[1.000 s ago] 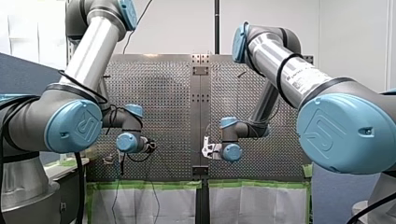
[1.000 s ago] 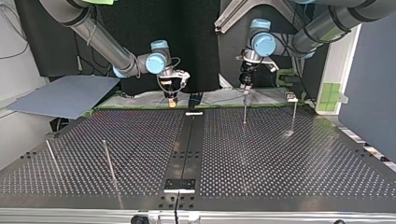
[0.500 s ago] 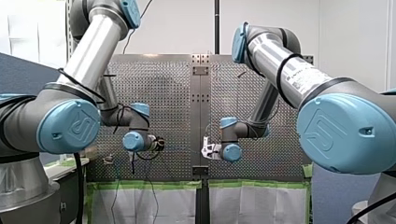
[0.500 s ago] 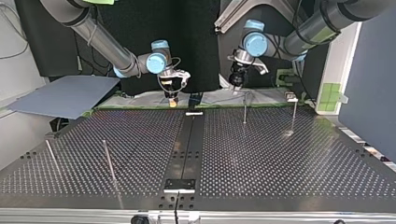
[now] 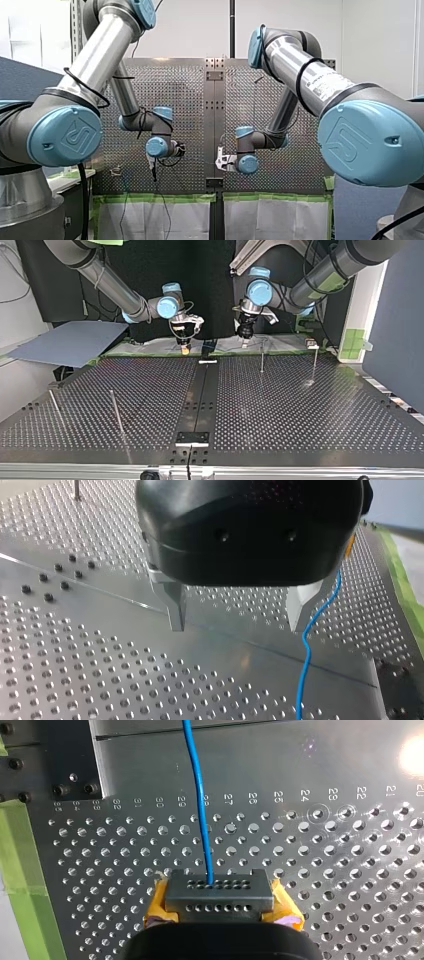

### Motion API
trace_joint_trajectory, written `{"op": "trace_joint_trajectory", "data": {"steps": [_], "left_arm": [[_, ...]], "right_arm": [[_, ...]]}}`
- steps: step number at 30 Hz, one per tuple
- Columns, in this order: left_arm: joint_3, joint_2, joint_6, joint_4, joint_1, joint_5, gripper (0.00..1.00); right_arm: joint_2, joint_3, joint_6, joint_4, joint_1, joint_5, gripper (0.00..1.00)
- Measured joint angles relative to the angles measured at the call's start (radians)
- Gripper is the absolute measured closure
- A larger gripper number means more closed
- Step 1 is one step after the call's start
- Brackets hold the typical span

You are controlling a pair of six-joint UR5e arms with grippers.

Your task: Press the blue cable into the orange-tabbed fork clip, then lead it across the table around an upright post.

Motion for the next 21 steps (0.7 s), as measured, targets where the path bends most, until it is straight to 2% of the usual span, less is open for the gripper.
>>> {"op": "trace_joint_trajectory", "data": {"steps": [11, 21], "left_arm": [[0.055, -0.091, 0.026, -0.026, 0.003, -0.06, 0.0], [0.091, -0.098, 0.044, -0.038, 0.004, -0.087, 0.0]], "right_arm": [[0.002, 0.0, -0.005, 0.0, 0.004, -0.003, 1.0], [0.004, 0.0, -0.008, 0.002, 0.007, -0.003, 1.0]]}}
